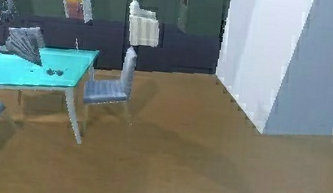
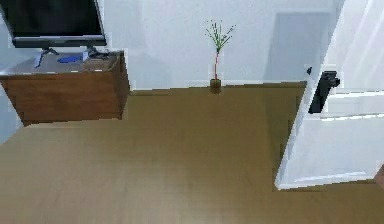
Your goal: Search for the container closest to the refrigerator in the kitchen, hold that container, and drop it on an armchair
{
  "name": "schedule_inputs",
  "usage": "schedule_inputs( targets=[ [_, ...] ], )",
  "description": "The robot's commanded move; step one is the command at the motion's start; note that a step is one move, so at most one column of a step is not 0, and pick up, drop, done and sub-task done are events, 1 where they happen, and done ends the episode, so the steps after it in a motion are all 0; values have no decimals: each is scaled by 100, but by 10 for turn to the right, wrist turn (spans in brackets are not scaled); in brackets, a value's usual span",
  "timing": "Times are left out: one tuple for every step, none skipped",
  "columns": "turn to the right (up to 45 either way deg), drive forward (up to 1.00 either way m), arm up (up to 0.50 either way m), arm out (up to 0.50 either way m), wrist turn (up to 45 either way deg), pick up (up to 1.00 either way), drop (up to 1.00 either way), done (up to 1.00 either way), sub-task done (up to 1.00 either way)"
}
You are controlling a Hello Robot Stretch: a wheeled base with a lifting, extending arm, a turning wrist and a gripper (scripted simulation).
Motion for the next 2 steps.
schedule_inputs(
  targets=[
    [120, 0, 0, 0, 0, 0, 0, 0, 0],
    [0, 100, 0, 0, 0, 0, 0, 0, 0]
  ],
)
